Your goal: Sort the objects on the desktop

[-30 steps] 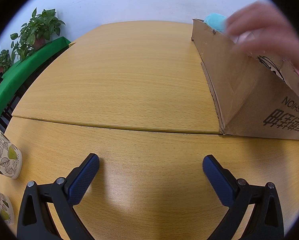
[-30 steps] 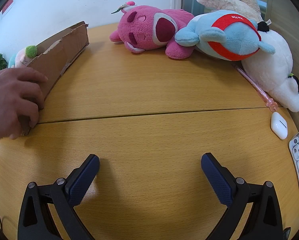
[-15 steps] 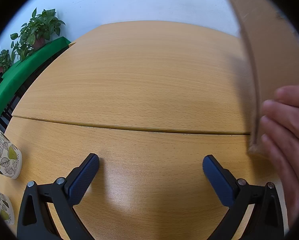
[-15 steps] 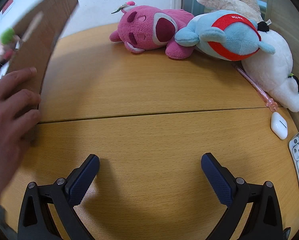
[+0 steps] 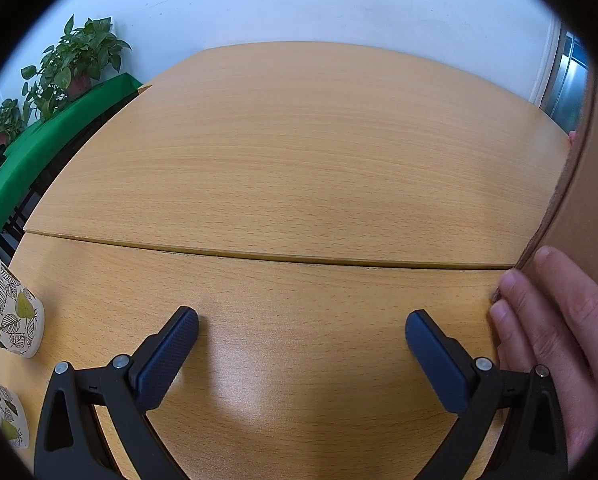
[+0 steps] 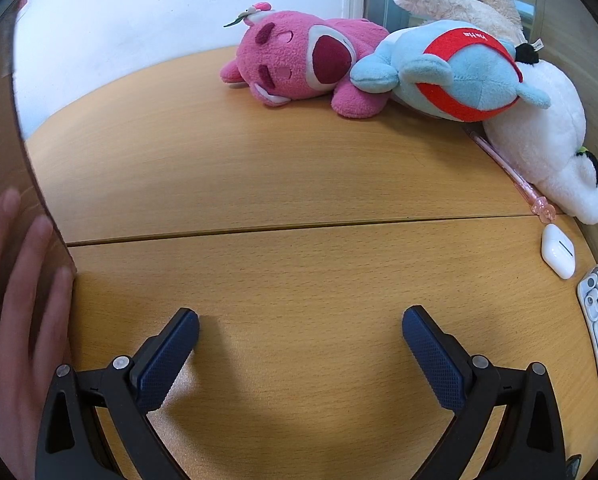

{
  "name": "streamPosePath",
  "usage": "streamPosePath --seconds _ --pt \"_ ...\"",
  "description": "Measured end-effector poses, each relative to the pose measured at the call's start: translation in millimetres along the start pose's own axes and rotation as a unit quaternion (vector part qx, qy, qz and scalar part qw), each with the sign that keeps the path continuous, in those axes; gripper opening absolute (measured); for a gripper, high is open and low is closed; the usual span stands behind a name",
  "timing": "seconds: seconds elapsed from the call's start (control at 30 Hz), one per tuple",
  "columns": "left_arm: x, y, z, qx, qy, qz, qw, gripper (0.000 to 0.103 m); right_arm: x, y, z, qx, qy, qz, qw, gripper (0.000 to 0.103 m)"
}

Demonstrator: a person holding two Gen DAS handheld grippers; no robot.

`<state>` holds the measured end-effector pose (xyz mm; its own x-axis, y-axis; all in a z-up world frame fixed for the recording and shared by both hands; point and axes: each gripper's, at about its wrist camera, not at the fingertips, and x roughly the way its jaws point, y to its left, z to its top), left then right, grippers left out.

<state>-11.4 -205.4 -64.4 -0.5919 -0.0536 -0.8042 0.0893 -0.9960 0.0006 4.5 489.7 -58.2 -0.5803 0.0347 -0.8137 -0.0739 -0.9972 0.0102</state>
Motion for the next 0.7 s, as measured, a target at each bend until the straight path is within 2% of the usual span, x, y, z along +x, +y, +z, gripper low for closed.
streamPosePath --seconds 0.7 --pt "0.7 0.8 -2.0 -0.002 0.002 -0.001 1.0 0.103 0.2 -0.5 1.8 0.001 0.0 0.0 1.0 0.103"
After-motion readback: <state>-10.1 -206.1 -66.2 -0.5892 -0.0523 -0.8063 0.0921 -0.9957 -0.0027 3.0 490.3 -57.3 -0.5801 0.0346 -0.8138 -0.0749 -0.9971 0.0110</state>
